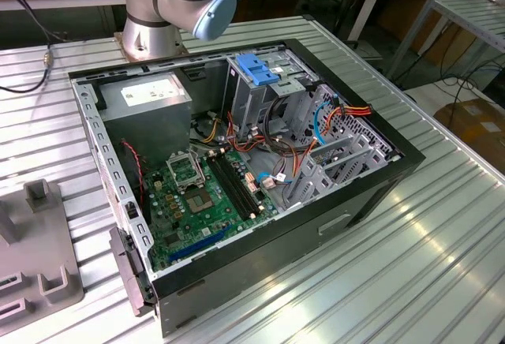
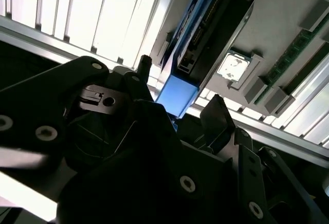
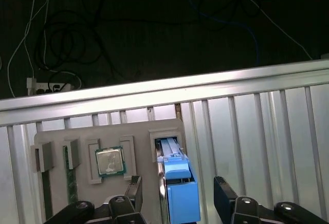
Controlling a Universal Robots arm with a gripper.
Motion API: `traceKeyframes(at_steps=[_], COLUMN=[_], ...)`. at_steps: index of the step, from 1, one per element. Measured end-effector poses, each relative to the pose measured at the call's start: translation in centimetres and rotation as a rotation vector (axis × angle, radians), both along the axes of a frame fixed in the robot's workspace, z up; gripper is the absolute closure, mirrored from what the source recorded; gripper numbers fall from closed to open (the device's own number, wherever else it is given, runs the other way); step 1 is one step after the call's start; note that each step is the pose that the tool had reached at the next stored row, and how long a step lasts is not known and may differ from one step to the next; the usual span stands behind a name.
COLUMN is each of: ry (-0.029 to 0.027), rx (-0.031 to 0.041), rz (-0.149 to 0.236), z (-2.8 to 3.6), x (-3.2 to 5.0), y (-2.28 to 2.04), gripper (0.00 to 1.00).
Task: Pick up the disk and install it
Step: 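Pick up the disk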
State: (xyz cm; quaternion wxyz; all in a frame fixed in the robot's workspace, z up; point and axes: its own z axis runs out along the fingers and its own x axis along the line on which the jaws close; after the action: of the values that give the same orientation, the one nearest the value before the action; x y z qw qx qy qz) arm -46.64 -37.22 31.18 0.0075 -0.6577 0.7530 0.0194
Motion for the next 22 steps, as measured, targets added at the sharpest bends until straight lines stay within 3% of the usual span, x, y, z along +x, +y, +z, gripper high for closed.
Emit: traceKeyframes(at_steps=[3,6,11,22], ry=[-0.0001,0.0001,0.0003,0.0002], rx=[0.0007,0.0007,0.0004,0.0003], rz=[0.000,0.000,0.000,0.000], z=[-0.32,-0.67,-1.20,-1.58], x=[0.00,0.00,0.00,-0.01], y=[0.03,0.02,0.02,0.02], gripper=[0.35,0.55,0.55,0.55])
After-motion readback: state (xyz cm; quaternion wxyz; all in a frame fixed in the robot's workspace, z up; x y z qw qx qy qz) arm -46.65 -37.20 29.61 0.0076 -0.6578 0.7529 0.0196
